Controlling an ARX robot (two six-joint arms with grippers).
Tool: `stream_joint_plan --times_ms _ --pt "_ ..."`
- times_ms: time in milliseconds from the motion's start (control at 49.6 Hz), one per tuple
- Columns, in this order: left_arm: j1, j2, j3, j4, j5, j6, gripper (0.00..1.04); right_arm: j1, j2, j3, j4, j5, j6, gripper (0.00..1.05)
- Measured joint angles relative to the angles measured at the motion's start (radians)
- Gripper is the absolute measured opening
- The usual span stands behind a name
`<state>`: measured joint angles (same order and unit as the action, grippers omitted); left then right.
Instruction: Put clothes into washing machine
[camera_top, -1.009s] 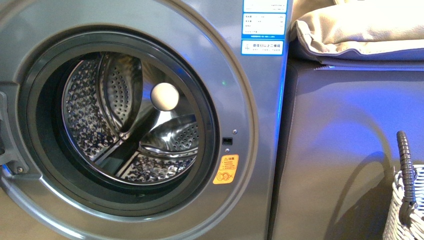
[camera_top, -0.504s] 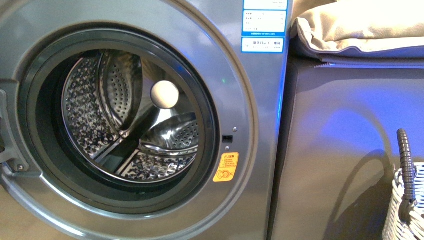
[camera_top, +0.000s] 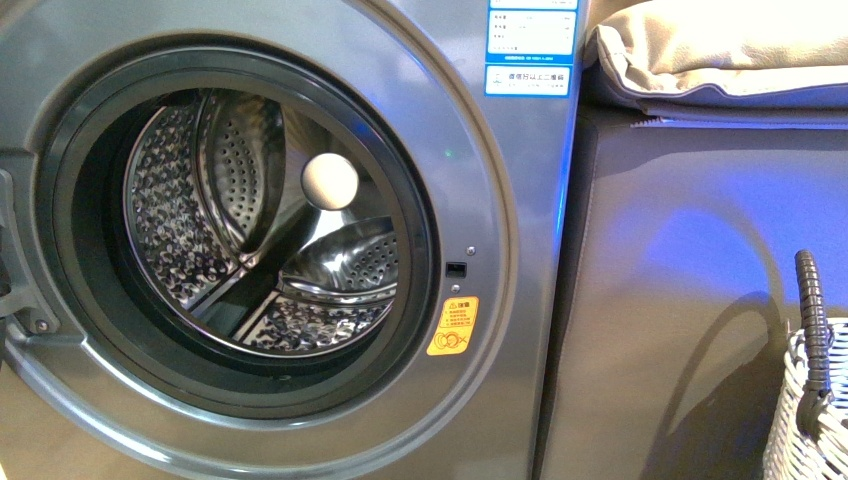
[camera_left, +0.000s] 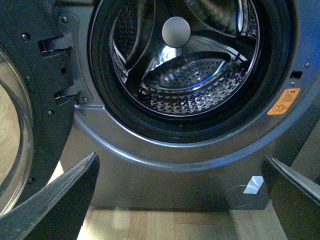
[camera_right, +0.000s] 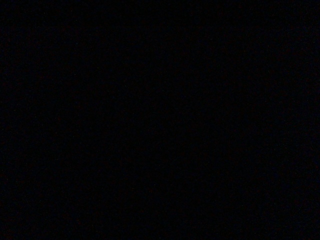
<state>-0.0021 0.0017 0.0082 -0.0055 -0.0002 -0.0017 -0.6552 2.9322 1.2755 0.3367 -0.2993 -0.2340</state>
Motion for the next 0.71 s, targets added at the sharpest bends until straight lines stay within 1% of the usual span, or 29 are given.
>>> stream_joint_plan --times_ms 121,202,282,383,464,504,545,706 --pt "0.0 0.0 0.0 0.0 0.0 0.0 0.98 0.001 0.0 -0.008 0.016 0.011 0.001 0.74" --pt "0.0 0.0 0.0 0.0 0.0 0.0 0.98 0.001 0.0 -0.013 0.029 0.014 0.005 0.63" --pt "0.0 0.0 0.0 0.0 0.0 0.0 0.98 -0.001 -0.008 -0.026 0.044 0.013 0.019 0.5" --pt "0.0 0.0 0.0 0.0 0.0 0.0 0.98 -0.005 -0.052 -0.079 0.066 -0.022 0.037 0.28" --pt "0.0 0.0 0.0 0.0 0.0 0.0 0.98 -0.011 -0.125 -0.141 0.077 -0.051 0.035 0.13" --pt "0.0 0.0 0.0 0.0 0.0 0.0 0.98 -0.017 -0.179 -0.174 0.079 -0.068 0.031 0.1" --pt "0.0 0.0 0.0 0.0 0.0 0.0 0.98 -0.024 -0.238 -0.204 0.079 -0.088 0.025 0.09" --pt "0.0 0.0 0.0 0.0 0.0 0.0 0.98 -0.053 -0.494 -0.328 0.067 -0.162 -0.002 0.08"
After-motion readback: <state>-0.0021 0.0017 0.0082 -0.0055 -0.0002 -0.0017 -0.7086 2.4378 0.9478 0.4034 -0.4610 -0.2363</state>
